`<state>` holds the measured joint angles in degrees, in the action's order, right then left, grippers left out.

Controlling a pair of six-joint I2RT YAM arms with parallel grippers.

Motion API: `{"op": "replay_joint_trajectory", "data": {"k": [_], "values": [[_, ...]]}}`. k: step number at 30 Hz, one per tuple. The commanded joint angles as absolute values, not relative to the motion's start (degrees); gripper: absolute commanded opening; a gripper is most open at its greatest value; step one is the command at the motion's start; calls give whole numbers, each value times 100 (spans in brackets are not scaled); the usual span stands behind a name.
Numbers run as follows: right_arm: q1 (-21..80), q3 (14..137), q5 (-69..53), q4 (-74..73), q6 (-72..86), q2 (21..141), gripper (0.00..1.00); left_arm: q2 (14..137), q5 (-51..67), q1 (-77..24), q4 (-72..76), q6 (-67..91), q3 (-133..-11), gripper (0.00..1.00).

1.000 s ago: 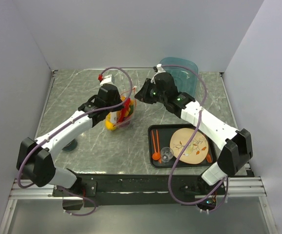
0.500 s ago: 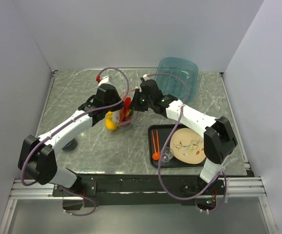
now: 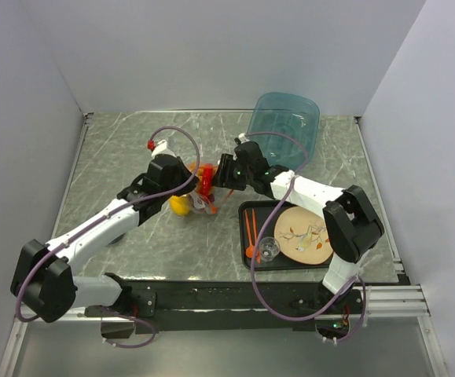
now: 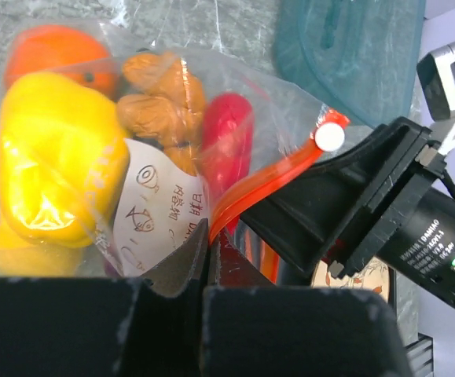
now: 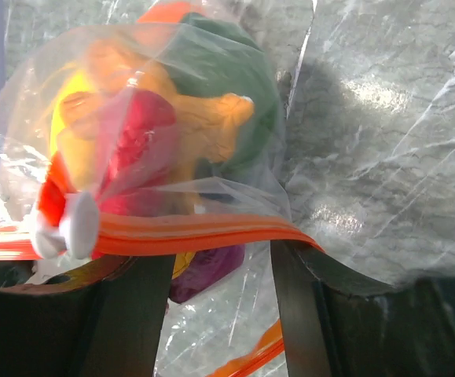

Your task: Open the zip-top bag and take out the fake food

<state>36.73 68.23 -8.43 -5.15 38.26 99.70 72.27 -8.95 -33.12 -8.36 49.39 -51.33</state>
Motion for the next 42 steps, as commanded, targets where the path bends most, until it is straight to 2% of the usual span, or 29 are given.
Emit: {"op": "replay_joint_trajectory", "data": {"k": [1,14,27,42], "values": [[3647,6820,-976,176,3753,9888,59,7075,-1072,-3357,-650,5098,-5036,1],[3718,6768,-554,-413,3850,9220,56,7365,-1151,-3357,-598,5019,-5238,1],[3972,7356,-536,-422,4104,9721,57,7409,-1090,-3357,-589,4983,-5317,1],[4087,7884,-387,-685,4228,10511,52,7234,-1353,-3349,-686,4948,-5300,1]]}}
